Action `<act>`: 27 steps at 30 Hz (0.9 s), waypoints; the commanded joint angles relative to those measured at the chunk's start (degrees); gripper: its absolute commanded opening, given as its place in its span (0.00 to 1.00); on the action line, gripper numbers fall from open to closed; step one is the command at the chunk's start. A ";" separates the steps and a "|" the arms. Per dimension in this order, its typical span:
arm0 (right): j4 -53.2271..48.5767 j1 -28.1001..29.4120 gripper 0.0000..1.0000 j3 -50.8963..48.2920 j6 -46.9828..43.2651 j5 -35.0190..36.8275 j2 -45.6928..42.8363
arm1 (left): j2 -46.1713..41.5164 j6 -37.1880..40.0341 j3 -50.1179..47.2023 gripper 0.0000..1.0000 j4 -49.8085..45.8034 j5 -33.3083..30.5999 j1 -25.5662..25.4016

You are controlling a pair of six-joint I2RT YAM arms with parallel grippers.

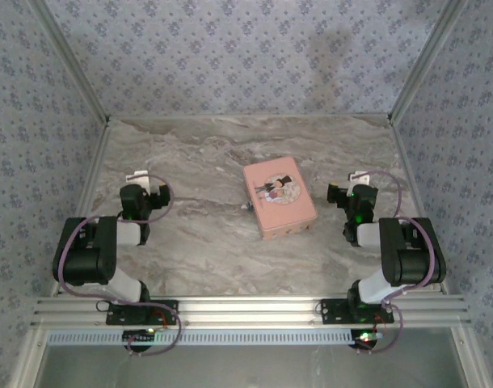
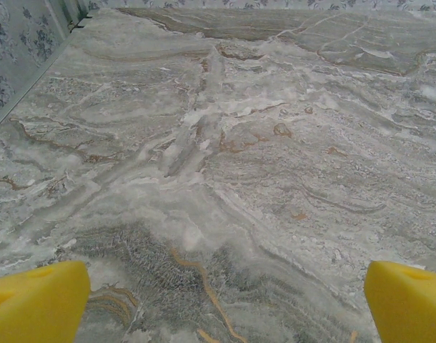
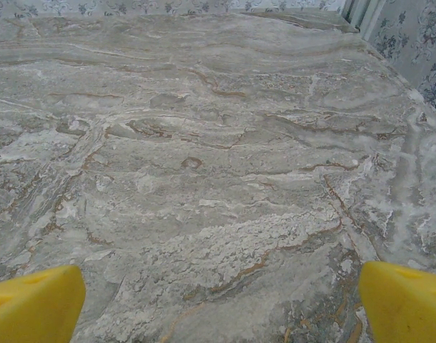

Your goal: Unlock a padlock with a key

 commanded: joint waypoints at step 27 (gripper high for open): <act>-62.69 -1.71 0.98 10.78 35.98 -19.44 -40.91 | -6.32 -16.60 33.51 0.91 -46.45 25.81 -7.76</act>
